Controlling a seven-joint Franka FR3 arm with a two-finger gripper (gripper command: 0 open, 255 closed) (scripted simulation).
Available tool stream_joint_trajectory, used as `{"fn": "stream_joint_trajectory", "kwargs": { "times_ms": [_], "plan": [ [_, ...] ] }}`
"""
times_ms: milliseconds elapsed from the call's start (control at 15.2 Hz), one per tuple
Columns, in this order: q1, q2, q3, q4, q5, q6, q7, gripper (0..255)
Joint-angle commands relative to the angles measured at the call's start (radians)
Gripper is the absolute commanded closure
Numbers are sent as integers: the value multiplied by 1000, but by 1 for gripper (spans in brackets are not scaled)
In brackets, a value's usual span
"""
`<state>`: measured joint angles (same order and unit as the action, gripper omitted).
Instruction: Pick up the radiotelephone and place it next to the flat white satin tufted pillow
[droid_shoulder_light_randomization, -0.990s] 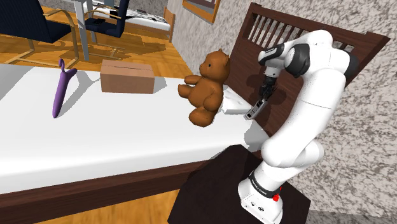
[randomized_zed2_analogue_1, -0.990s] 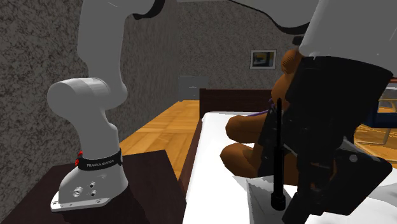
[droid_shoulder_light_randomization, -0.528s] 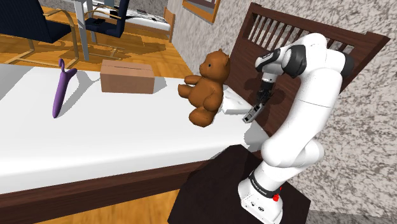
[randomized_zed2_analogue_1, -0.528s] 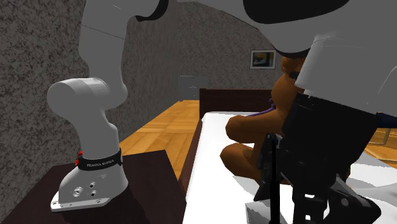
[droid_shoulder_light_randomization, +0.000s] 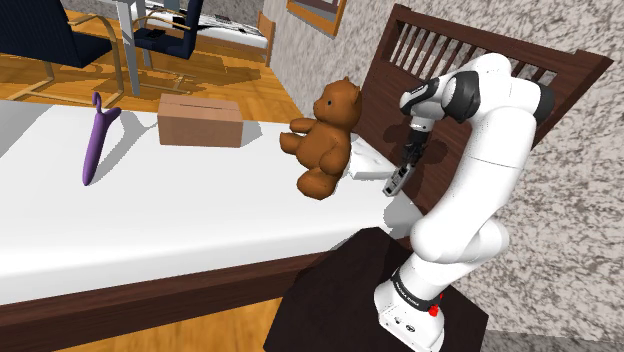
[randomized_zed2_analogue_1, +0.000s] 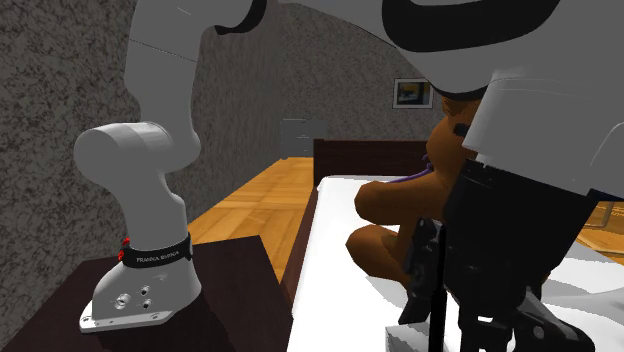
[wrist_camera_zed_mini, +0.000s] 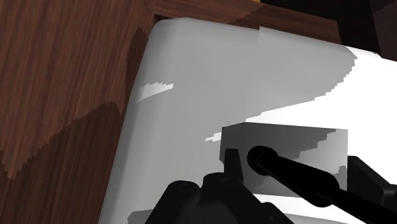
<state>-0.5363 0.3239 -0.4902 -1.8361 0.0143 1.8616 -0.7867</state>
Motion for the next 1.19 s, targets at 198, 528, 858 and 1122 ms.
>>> {"fn": "stream_joint_trajectory", "kwargs": {
  "times_ms": [198,528,858,1122],
  "plan": [
    [0,0,0,1,0,0,0,0],
    [1,-4,-1,63,-2,-66,1,0],
    [0,-3,-1,124,-2,-127,1,0],
    [0,-3,-1,124,-2,-127,1,0]
  ]
}}
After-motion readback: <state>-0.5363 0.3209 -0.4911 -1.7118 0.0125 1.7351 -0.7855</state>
